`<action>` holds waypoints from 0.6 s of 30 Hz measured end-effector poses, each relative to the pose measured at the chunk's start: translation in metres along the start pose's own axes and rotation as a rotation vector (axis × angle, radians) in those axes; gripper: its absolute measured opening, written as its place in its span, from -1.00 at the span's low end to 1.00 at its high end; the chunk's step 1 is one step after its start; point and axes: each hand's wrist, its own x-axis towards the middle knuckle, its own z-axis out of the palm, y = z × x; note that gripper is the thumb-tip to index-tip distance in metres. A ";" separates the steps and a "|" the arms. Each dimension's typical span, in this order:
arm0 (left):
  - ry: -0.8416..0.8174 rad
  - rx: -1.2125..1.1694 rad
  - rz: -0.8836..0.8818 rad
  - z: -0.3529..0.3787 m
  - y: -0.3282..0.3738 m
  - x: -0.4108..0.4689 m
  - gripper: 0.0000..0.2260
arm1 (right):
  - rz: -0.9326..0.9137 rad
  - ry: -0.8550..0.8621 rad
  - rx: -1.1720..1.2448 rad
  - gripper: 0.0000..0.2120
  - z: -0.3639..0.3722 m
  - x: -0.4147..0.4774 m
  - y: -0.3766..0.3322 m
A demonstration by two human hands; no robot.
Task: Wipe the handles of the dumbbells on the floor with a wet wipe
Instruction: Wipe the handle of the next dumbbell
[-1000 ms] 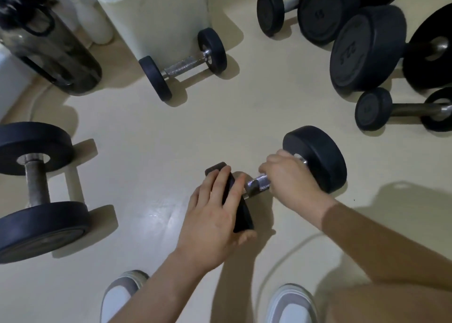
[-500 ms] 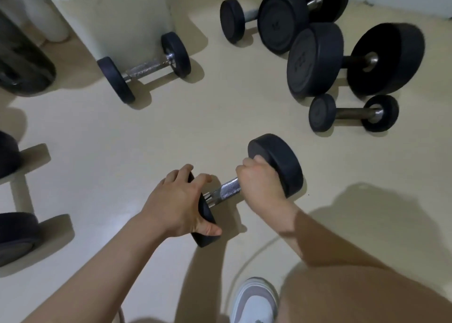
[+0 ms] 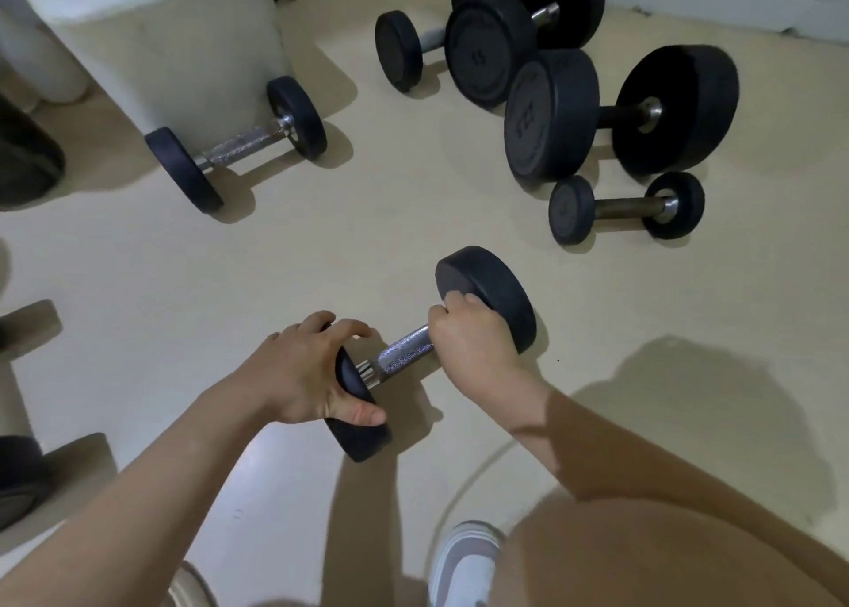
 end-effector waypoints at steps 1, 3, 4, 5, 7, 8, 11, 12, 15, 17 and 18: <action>-0.018 0.025 0.003 -0.004 -0.002 0.002 0.00 | 0.007 -0.025 -0.026 -0.73 -0.002 -0.001 -0.004; -0.042 0.037 -0.004 -0.011 -0.007 0.007 0.01 | -0.005 -0.088 -0.062 -0.76 0.006 -0.014 -0.004; -0.048 0.020 -0.002 -0.014 -0.009 0.010 0.02 | 0.009 -0.135 -0.048 -0.77 0.009 -0.024 -0.001; -0.046 -0.001 0.006 -0.017 -0.012 0.012 0.04 | 0.037 -0.137 -0.012 -0.76 0.011 -0.033 0.004; 0.003 -0.039 0.027 -0.022 -0.021 0.013 0.03 | 0.112 0.021 0.168 -0.74 0.020 -0.040 0.008; 0.051 -0.050 0.044 -0.026 -0.022 0.012 -0.02 | 0.136 0.121 0.271 -0.79 0.024 -0.035 0.006; 0.260 -0.032 0.141 -0.024 -0.012 0.003 -0.36 | 0.195 0.261 0.480 -0.76 0.032 -0.001 -0.007; 0.342 -0.002 0.169 -0.019 -0.006 -0.001 -0.48 | 0.231 0.280 0.494 -0.75 0.035 0.010 -0.011; 0.387 0.151 0.142 0.001 0.002 -0.003 -0.40 | 0.334 0.337 0.541 -0.73 0.052 0.025 -0.031; 0.327 0.245 0.079 0.002 -0.004 0.003 -0.20 | 0.304 0.338 0.623 -0.78 0.056 0.020 -0.056; 0.318 0.239 0.063 -0.003 -0.008 0.008 -0.16 | 0.252 0.334 0.678 -0.81 0.053 0.017 -0.066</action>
